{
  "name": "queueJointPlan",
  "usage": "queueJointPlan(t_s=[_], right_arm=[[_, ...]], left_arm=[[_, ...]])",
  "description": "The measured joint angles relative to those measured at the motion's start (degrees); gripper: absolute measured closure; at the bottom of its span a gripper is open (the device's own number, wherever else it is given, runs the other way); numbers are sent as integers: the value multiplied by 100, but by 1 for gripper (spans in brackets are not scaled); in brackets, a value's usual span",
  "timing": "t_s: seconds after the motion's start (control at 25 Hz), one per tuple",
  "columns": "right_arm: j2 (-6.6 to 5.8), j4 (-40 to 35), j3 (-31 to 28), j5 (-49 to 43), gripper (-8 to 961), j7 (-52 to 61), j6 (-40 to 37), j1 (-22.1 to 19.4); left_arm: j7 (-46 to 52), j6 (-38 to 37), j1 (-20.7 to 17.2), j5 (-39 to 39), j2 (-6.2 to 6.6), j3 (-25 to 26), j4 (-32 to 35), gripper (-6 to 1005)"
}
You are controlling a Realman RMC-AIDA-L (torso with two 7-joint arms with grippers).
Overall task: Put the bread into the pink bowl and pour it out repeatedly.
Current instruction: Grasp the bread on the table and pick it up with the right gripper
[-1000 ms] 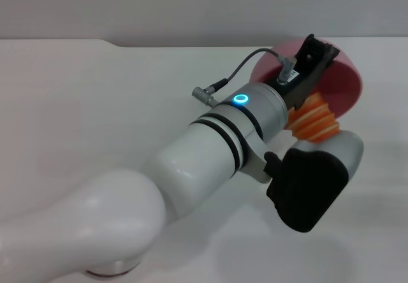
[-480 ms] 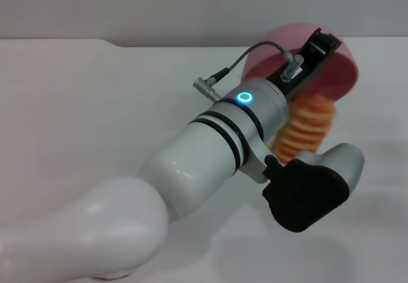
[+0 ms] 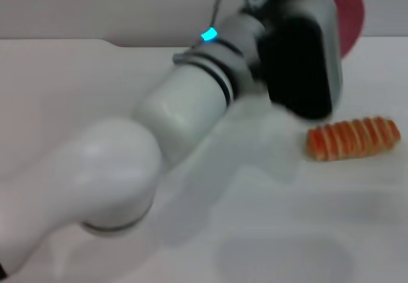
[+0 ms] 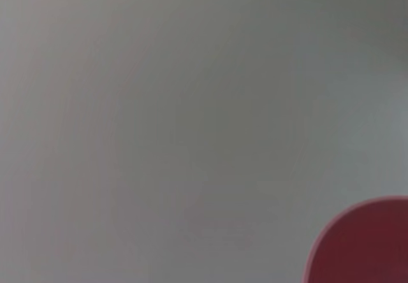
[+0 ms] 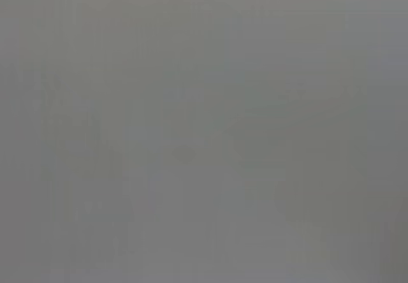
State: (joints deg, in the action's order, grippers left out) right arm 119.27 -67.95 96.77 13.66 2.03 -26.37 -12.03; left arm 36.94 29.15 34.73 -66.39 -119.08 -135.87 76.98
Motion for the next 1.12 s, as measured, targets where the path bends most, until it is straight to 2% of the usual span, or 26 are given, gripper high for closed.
queueJointPlan(t_s=[0.2,0.36,0.4,0.44,0.52,0.6,0.68,0.72,0.88,0.92,0.96,1.12], right_arm=[[-4,-101,58,16,148,2,199,31],[-8,-262,102,27,149,3,560,79],[-8,-313,118,26,149,3,655,89],[-9,-391,136,21,149,3,796,97],[-9,-555,169,12,149,2,1083,106],[-12,-778,187,10,149,2,1477,124],[-24,-1134,183,6,149,1,2189,169],[-28,-1267,173,4,149,-4,2460,193],[-50,-1884,141,9,149,-17,3851,382],[-56,-1995,141,20,149,-17,4217,462],[-61,-2080,137,28,149,-16,4576,558],[-50,-2088,161,32,149,-4,5811,1144]], left_arm=[[28,618,-6,1840,32,569,481,960],[-538,1225,-32,3324,54,1034,768,960],[-538,1225,-32,3324,54,1034,768,960],[-843,1452,-19,3860,58,1242,830,960],[-843,1452,-19,3860,58,1242,830,960],[-2296,2494,72,5895,69,1991,964,960],[-2296,2494,72,5895,69,1991,964,960],[-2686,2781,64,6417,72,2226,967,960],[-2686,2781,64,6417,72,2226,967,960],[-3197,3317,21,7080,77,2716,908,960],[-3284,3593,13,7148,83,2897,870,960],[-3305,3722,16,7169,86,2968,837,959]])
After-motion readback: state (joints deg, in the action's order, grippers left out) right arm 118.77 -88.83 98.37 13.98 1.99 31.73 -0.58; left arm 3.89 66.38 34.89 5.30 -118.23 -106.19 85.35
